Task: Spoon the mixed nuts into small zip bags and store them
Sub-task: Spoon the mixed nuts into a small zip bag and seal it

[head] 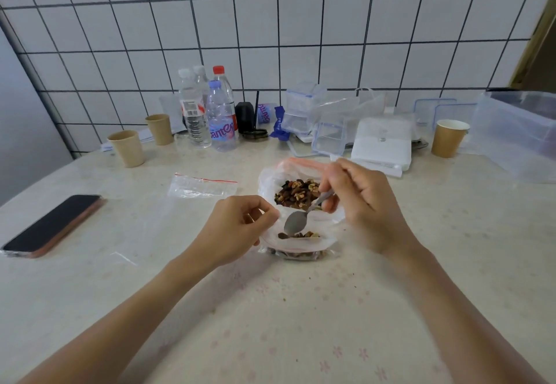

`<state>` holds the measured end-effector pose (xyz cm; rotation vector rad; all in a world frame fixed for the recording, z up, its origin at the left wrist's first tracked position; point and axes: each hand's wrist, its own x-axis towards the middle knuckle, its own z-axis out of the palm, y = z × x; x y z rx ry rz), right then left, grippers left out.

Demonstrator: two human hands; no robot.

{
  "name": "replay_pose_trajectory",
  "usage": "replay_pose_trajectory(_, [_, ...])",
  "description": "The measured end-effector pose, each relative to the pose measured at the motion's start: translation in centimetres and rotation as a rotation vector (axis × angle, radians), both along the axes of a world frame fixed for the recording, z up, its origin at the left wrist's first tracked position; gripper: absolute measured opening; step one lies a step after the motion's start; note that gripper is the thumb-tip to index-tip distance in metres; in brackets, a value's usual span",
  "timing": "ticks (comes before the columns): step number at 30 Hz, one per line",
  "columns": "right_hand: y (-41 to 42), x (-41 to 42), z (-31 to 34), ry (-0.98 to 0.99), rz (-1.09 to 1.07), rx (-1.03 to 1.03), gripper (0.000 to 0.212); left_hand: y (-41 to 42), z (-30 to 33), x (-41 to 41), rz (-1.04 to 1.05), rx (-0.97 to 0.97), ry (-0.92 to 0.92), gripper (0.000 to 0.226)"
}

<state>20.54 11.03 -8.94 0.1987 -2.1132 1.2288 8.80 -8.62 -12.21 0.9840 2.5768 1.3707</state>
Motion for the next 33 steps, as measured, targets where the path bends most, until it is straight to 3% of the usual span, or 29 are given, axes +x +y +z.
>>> replay_pose_trajectory(6, [2.5, -1.6, -0.9, -0.038, -0.231, -0.463, 0.041, 0.0, -0.2, -1.6, 0.111, -0.033, 0.01, 0.036])
replay_pose_trajectory(10, [3.6, -2.5, -1.8, -0.088, -0.32, -0.515, 0.039, 0.7, -0.8, -3.7, 0.244, -0.074, -0.05, 0.047])
replay_pose_trajectory(17, [3.4, -3.3, -3.0, -0.235, -0.309, -0.48, 0.032, 4.7, 0.3, -5.5, 0.22, 0.023, -0.099, 0.078])
replay_pose_trajectory(25, [1.8, -3.5, -3.6, -0.239, -0.327, -0.232, 0.026, 8.2, 1.0, -6.7, 0.164, 0.075, -0.085, 0.037])
replay_pose_trajectory(28, [2.0, -3.6, -3.5, -0.191, -0.357, -0.237, 0.023, 8.5, 1.0, -6.9, 0.138, 0.102, -0.058, 0.017])
replay_pose_trajectory(33, [1.8, -3.9, -4.1, -0.149, -0.413, -0.204, 0.026, 8.3, 1.2, -6.4, 0.08, 0.142, -0.009, 0.013])
